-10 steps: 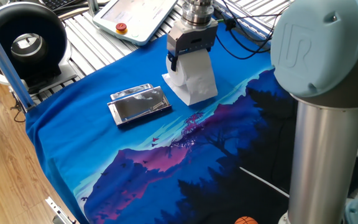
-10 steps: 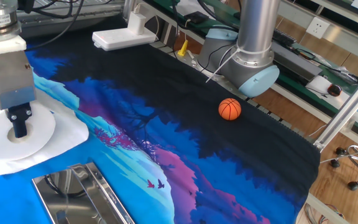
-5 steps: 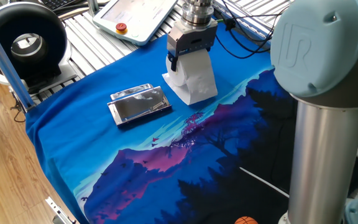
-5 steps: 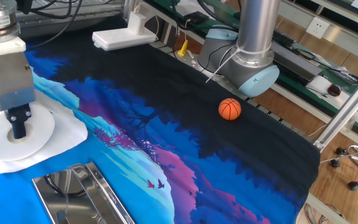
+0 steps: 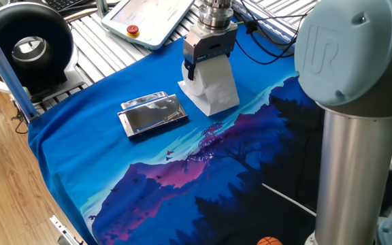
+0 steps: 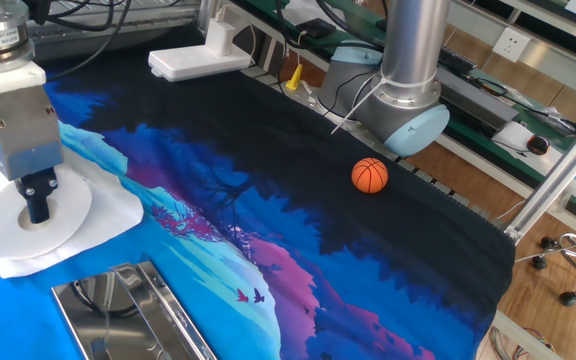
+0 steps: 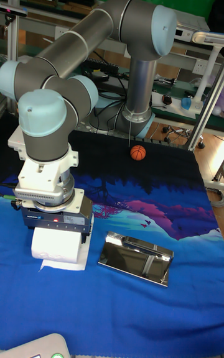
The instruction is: Put the toilet paper on its holder
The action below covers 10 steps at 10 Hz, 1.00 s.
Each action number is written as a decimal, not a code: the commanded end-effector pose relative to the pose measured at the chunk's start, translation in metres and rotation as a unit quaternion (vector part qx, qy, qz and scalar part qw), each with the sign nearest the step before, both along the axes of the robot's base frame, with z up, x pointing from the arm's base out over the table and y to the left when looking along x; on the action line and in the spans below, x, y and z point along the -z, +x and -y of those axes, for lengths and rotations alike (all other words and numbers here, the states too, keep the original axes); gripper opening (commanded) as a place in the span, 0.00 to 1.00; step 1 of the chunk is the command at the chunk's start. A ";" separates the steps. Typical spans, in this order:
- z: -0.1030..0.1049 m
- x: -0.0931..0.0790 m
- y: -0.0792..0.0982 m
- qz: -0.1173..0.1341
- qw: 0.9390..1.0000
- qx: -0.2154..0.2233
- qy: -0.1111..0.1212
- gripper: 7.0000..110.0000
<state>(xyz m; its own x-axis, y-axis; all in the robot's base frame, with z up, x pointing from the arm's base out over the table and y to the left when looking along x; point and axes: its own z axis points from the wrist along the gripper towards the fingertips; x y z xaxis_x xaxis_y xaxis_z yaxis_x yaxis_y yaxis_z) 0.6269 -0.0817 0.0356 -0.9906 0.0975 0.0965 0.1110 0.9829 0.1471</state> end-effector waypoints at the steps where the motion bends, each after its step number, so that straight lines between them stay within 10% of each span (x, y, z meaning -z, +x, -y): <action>1: 0.003 -0.005 -0.002 -0.008 1.000 0.004 -0.007 0.57; 7: -0.008 -0.010 -0.002 -0.023 1.000 -0.006 0.000 0.57; 8: -0.010 -0.010 -0.003 -0.026 1.000 -0.011 0.002 0.79; 10: -0.003 -0.006 -0.004 -0.029 0.999 -0.022 -0.013 0.79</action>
<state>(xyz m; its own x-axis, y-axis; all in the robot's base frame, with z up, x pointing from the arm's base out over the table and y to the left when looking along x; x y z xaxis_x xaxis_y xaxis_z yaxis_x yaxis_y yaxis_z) 0.6226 -0.0780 0.0420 -0.9866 0.0741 0.1454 0.0920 0.9885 0.1204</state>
